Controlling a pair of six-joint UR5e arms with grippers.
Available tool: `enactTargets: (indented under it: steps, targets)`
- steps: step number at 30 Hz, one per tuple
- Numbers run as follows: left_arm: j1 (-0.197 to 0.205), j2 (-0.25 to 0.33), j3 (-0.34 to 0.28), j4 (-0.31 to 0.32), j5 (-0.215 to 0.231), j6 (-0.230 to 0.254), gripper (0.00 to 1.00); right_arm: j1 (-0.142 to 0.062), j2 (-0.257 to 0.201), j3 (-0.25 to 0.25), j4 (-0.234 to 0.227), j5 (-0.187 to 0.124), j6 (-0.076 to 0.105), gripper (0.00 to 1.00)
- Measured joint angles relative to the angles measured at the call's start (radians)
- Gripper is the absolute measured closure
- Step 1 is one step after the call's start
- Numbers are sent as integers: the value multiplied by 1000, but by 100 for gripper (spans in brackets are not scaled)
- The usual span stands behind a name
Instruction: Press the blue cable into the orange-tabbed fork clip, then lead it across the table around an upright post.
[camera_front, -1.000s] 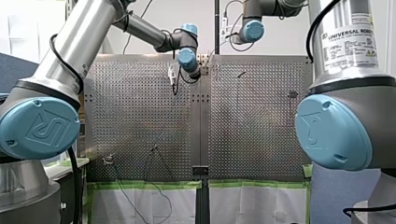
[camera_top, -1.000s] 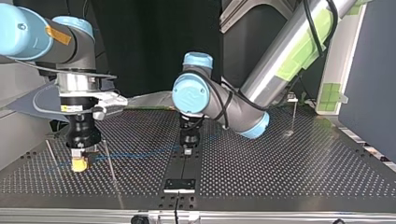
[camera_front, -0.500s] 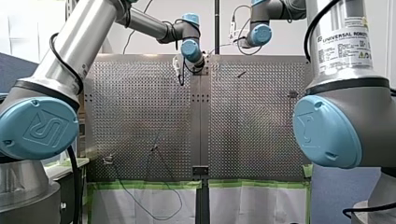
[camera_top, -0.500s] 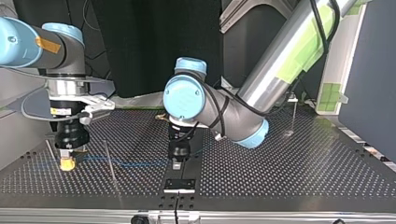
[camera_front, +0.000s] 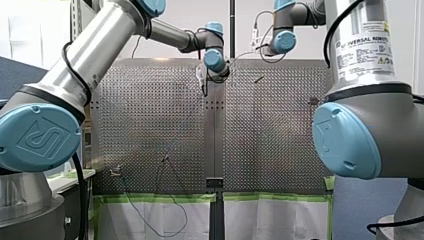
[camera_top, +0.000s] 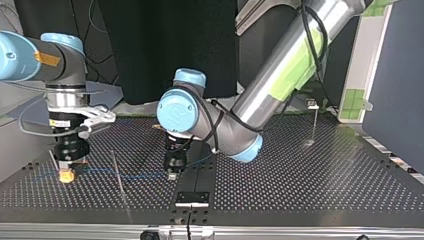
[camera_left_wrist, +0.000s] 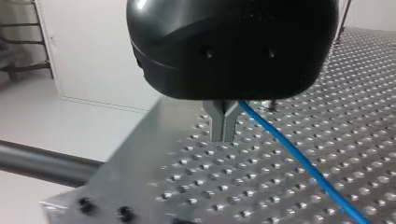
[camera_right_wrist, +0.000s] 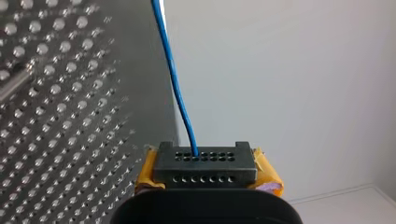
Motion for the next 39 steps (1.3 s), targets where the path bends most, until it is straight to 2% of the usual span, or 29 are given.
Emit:
enactTargets:
  steps: [6, 14, 20, 27, 39]
  targets:
    - [-8, -54, 54, -40, 4, 0, 100, -30, 9, 0, -2, -12, 11, 100]
    - [-13, -92, 120, -44, 8, -2, 100, -68, 25, 0, -7, -35, 32, 100]
    - [-24, -149, 183, -71, 12, -5, 100, -94, 34, 0, -8, -40, 38, 100]
    - [-22, -198, 254, -75, 22, -16, 100, -121, 40, 0, -11, -50, 50, 100]
    - [-20, -212, 362, -63, 36, -30, 100, -156, 60, 0, -10, -54, 55, 100]
